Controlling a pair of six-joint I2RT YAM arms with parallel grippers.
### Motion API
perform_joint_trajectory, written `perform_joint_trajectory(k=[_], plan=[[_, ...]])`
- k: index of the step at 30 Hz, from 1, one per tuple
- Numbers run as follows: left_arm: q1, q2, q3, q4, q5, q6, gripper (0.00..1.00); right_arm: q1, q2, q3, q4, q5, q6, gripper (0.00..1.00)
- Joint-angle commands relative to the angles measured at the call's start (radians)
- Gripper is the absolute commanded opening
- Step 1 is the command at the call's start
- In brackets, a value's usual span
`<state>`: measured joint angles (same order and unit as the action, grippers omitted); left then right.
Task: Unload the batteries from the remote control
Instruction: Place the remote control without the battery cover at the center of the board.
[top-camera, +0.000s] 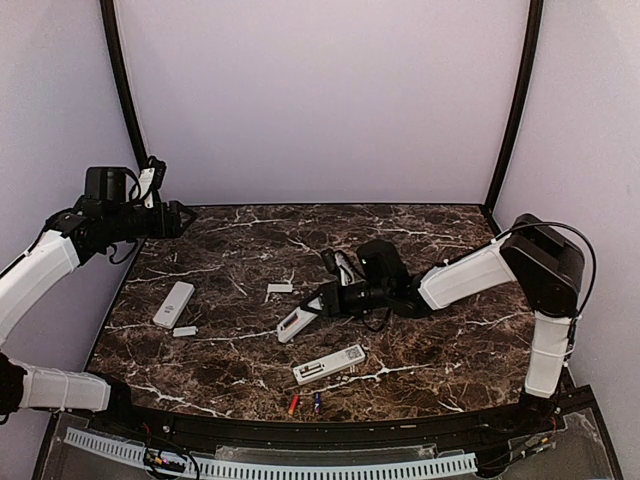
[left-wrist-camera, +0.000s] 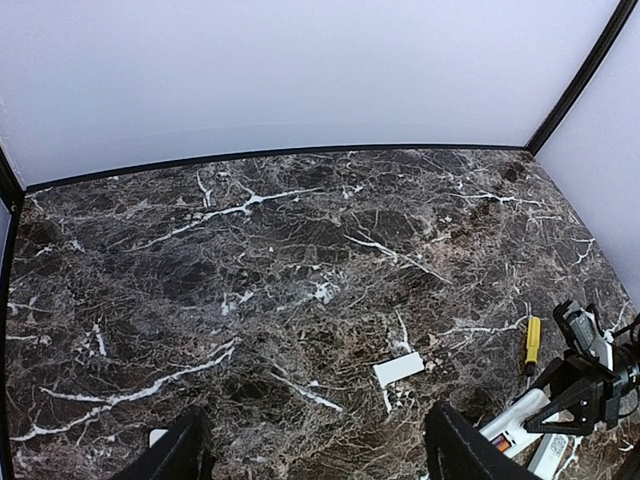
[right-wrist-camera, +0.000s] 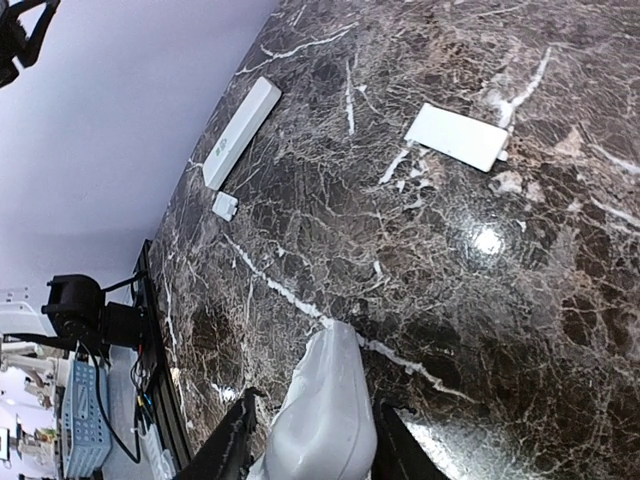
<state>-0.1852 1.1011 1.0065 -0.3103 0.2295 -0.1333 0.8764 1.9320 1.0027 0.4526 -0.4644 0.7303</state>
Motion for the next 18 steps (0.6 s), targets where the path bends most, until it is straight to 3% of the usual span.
perform_joint_trajectory(k=[1,13,18], plan=[[0.004,0.001,-0.017,-0.003,0.028,0.007,0.72,0.005,-0.017,0.003,0.000,0.054,-0.007,0.41],[0.004,0.005,-0.023,0.007,0.056,0.004,0.72,0.005,-0.164,-0.052,-0.135,0.307,-0.062,0.60],[0.004,0.000,-0.027,0.009,0.055,0.004,0.72,0.002,-0.243,-0.064,-0.283,0.459,-0.065,0.67]])
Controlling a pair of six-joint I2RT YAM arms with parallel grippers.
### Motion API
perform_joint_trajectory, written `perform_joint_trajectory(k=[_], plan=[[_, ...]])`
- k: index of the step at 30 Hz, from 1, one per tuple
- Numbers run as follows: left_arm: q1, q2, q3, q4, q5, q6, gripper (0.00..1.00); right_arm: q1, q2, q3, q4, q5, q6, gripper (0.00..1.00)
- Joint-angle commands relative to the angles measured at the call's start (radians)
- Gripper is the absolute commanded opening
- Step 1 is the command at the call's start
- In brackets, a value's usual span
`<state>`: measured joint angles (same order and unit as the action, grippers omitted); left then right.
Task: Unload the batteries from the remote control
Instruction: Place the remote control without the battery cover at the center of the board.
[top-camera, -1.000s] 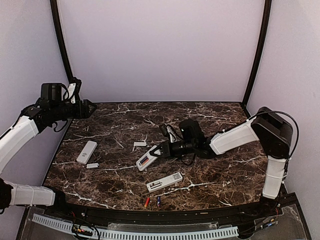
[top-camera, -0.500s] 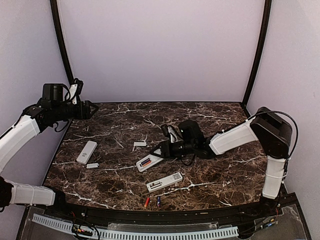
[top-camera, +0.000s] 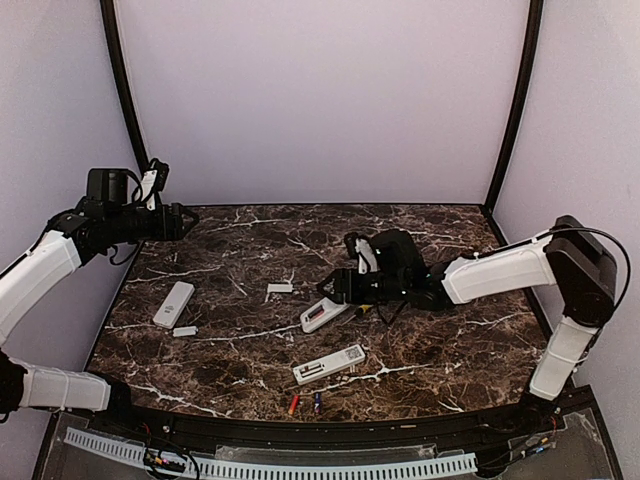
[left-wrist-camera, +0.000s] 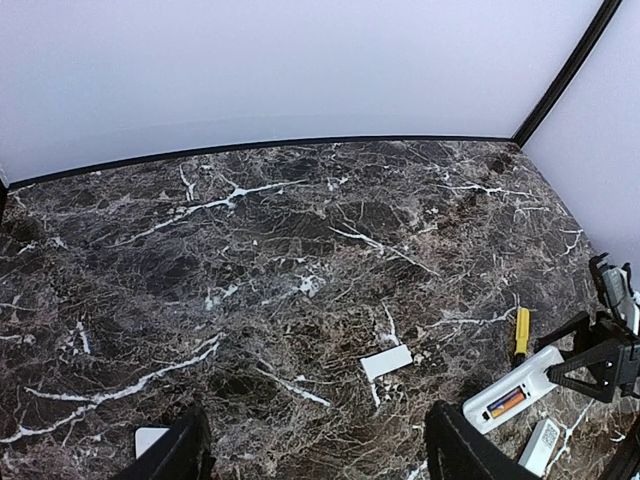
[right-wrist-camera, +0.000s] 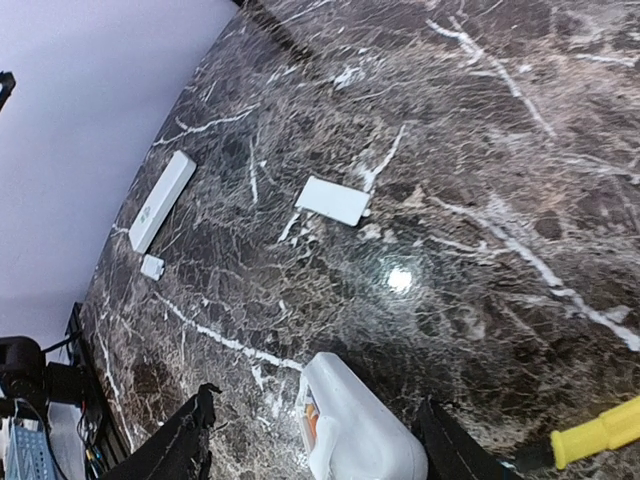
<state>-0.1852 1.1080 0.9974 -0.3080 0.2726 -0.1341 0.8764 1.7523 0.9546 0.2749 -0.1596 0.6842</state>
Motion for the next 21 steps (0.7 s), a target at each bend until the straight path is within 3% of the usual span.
perform_joint_trajectory(k=[1,9,21], plan=[[0.004,-0.008,-0.018,0.008,0.013,0.004,0.72,0.000,-0.072,-0.016,-0.130,0.186,-0.020,0.68],[0.004,-0.008,-0.022,0.012,0.020,0.003,0.72,-0.008,-0.066,-0.015,-0.149,0.178,-0.026,0.65],[0.003,-0.003,-0.021,0.014,0.039,0.005,0.72,0.004,0.125,0.112,-0.043,-0.132,-0.098,0.29]])
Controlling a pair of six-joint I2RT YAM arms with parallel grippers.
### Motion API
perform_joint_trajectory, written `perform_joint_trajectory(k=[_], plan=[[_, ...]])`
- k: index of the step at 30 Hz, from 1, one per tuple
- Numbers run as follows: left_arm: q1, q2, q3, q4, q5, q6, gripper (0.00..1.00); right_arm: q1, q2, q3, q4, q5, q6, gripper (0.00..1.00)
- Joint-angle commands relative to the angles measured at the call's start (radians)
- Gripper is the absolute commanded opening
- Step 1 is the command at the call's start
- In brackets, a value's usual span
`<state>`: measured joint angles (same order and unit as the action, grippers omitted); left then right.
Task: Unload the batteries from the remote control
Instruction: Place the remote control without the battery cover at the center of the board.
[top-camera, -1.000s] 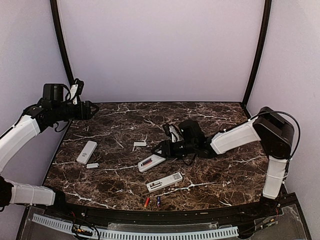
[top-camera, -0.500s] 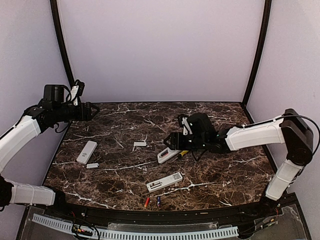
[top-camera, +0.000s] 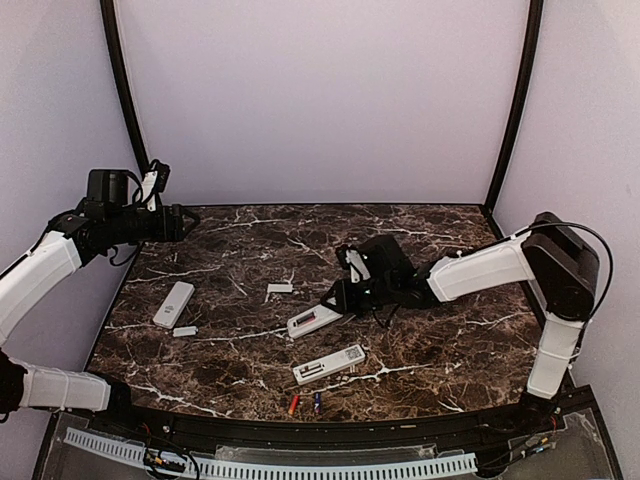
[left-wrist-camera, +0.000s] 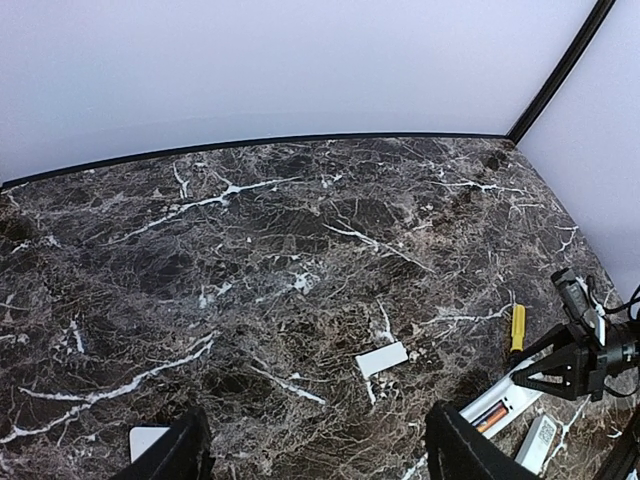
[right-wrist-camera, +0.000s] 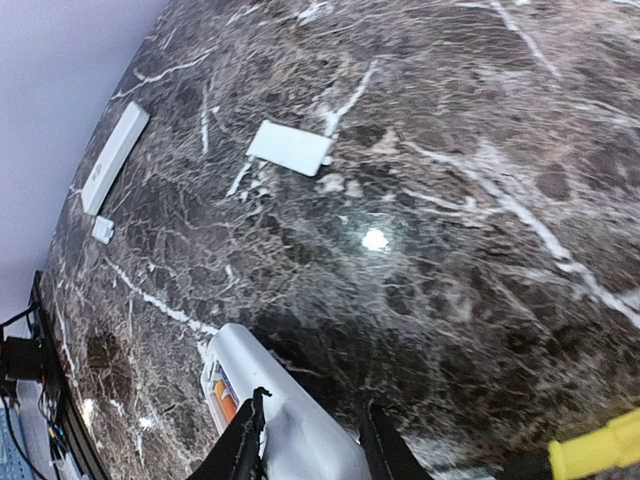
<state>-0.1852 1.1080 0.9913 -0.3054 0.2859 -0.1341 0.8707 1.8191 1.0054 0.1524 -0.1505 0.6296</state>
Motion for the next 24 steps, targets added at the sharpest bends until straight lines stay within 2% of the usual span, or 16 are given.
perform_joint_trajectory(k=[1,4,6,9,12,15,19,24], plan=[[0.003,-0.004,-0.016,0.013,0.041,0.006,0.72,0.012,0.075,0.074,0.090,-0.167,-0.047,0.28],[0.002,-0.014,-0.025,0.032,0.079,0.005,0.70,0.017,0.130,0.120,0.093,-0.242,-0.066,0.18],[-0.002,-0.018,-0.033,0.048,0.113,-0.020,0.70,0.020,0.157,0.153,0.082,-0.274,-0.080,0.18],[-0.045,-0.025,-0.078,0.148,0.179,-0.132,0.68,0.025,0.174,0.180,0.045,-0.266,-0.110,0.29],[-0.130,-0.016,-0.127,0.195,0.161,-0.202,0.64,0.027,0.170,0.192,-0.013,-0.206,-0.144,0.47],[-0.218,0.010,-0.195,0.330,0.167,-0.299,0.64,0.030,0.159,0.194,-0.062,-0.148,-0.179,0.61],[-0.255,0.085,-0.294,0.474,0.207,-0.413,0.63,0.031,0.128,0.182,-0.085,-0.098,-0.202,0.67],[-0.296,0.204,-0.312,0.538,0.226,-0.433,0.63,0.031,0.056,0.133,-0.050,-0.039,-0.162,0.69]])
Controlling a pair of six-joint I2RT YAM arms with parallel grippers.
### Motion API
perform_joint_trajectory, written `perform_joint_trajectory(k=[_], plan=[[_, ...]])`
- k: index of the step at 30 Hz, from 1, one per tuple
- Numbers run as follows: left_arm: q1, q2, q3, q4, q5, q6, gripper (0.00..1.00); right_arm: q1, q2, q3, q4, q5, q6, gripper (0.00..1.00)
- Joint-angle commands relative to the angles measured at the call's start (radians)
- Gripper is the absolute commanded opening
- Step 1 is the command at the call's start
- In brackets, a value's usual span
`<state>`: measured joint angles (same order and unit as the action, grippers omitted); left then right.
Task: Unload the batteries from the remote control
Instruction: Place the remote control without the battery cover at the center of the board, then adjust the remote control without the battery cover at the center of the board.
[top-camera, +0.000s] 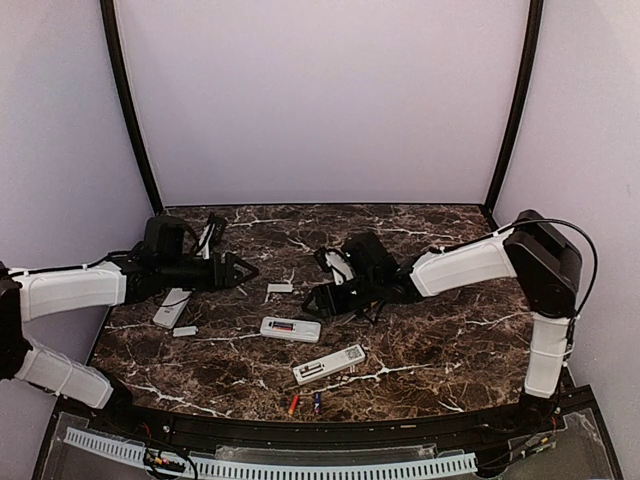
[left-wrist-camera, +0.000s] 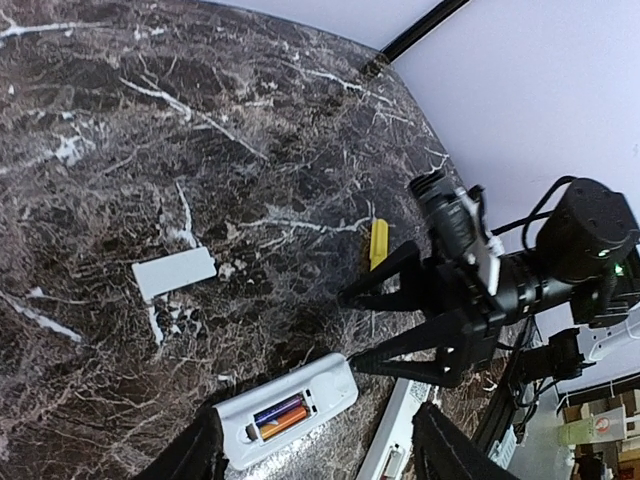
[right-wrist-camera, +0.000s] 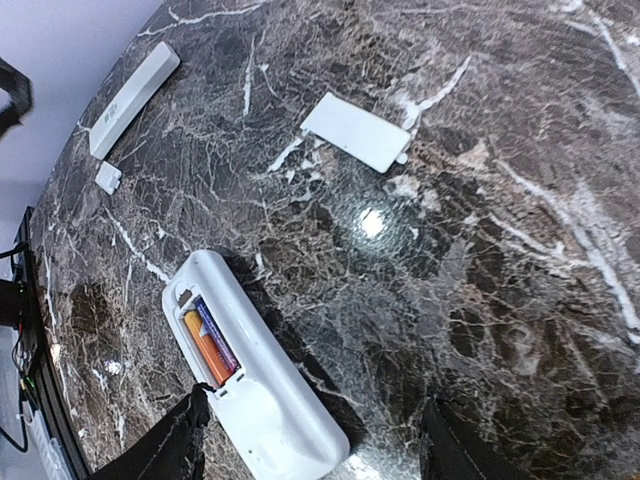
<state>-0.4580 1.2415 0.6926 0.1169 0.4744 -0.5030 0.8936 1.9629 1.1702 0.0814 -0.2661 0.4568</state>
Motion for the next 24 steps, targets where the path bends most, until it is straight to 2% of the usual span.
perform_joint_trajectory(k=[1,6,11,19,24], plan=[[-0.027,0.087,-0.004,0.121,0.043,-0.063,0.63,0.009,-0.103,-0.045,0.021,0.098,0.027,0.70],[-0.060,0.243,0.043,0.132,0.086,-0.037,0.63,0.005,-0.185,-0.107,-0.009,0.227,0.096,0.71],[-0.092,0.353,0.099,0.140,0.089,-0.014,0.63,-0.002,-0.267,-0.175,-0.020,0.286,0.120,0.82],[-0.131,0.479,0.168,0.087,0.028,0.054,0.63,-0.020,-0.322,-0.254,0.027,0.272,0.169,0.86],[-0.157,0.529,0.218,-0.006,-0.015,0.114,0.64,-0.034,-0.329,-0.285,0.050,0.271,0.192,0.86]])
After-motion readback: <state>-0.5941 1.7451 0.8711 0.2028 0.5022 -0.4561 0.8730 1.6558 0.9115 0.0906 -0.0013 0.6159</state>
